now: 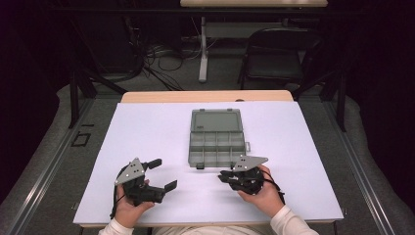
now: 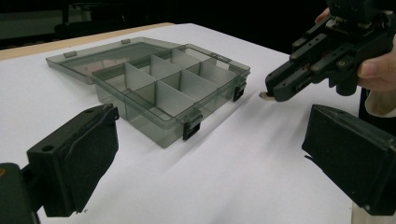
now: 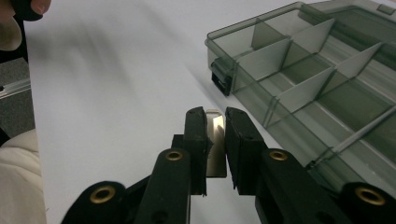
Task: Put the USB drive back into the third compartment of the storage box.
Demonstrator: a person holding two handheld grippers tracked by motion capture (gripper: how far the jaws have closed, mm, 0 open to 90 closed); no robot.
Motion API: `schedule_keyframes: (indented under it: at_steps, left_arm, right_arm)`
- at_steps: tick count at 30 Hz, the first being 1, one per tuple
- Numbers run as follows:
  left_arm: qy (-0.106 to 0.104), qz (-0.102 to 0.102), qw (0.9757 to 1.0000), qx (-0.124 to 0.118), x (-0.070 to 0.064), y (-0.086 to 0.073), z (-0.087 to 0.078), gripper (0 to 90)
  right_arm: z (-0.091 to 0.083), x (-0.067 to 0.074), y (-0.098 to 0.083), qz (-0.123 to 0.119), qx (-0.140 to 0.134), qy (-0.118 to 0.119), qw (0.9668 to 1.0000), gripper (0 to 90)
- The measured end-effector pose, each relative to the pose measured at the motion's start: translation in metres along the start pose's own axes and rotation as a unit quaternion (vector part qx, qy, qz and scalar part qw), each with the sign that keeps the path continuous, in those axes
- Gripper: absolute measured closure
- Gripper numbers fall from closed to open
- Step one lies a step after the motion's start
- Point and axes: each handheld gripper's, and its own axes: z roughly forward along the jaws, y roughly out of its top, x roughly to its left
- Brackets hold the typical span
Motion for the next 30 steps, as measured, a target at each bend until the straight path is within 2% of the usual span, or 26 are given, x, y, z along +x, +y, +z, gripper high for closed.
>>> schedule_keyframes:
  at_steps: [12, 20, 30]
  left_arm:
    - [0.001, 0.002, 1.0000, 0.001, 0.000, 0.000, 0.000, 3.1]
    - [-0.001, 0.004, 1.0000, 0.000, 0.000, 0.000, 0.000, 3.3]
    - [-0.002, 0.005, 1.0000, 0.000, 0.000, 0.000, 0.000, 3.3]
  right_arm:
    - [-0.012, -0.017, 0.023, 0.004, -0.004, -0.013, 0.9999, 79.3]
    - [-0.014, -0.026, 0.040, -0.011, 0.010, -0.026, 0.9996, 79.3]
    - [-0.008, -0.035, 0.057, -0.026, 0.025, -0.034, 0.9988, 79.3]
